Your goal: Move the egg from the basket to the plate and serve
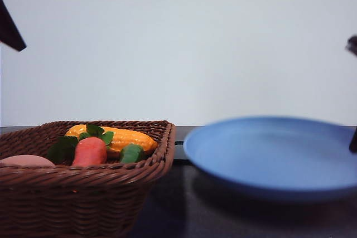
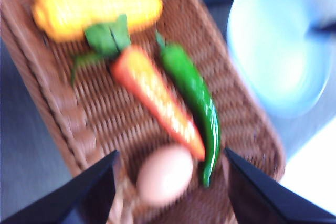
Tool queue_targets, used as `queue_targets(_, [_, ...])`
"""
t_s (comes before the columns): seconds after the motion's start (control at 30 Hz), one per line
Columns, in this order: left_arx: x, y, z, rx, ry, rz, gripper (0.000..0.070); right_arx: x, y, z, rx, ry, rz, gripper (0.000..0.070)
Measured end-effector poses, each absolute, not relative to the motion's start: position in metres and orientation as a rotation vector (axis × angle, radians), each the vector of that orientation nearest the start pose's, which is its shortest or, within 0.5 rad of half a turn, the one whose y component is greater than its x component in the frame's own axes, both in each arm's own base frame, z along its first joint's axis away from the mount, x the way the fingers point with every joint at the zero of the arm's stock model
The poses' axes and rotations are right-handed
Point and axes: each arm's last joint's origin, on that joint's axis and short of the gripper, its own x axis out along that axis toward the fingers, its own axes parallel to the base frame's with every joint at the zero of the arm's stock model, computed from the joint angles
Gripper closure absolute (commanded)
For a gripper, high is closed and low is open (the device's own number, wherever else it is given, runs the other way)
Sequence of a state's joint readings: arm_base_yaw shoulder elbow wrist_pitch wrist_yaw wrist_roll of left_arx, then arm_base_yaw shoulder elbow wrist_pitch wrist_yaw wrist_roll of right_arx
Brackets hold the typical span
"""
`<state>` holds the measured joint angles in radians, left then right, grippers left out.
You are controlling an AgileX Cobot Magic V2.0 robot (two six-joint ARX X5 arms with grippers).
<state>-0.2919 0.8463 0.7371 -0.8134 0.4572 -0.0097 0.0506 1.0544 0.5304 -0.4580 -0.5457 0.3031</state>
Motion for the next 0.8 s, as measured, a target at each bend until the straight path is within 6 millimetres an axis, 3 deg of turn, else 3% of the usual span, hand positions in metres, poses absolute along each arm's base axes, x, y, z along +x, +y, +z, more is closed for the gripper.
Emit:
queue_targets(0.37, [0.144,-0.104,0.272,0.352,1.021,-0.814,0.0301,0.164,0.013,0.212,0.533,0.885,0.367,0.07])
queue_targets(0.57, [0.15,-0.132,0.25,0.534,1.105,-0.899,0.0302,0.157,0.011,0.22,0.534,0.828,0.367,0.07])
queue_targets(0.8, [0.166,-0.151,0.223,0.606,1.186,-0.935,0.0302,0.154,0.011,0.224,0.53,0.8,0.374,0.07])
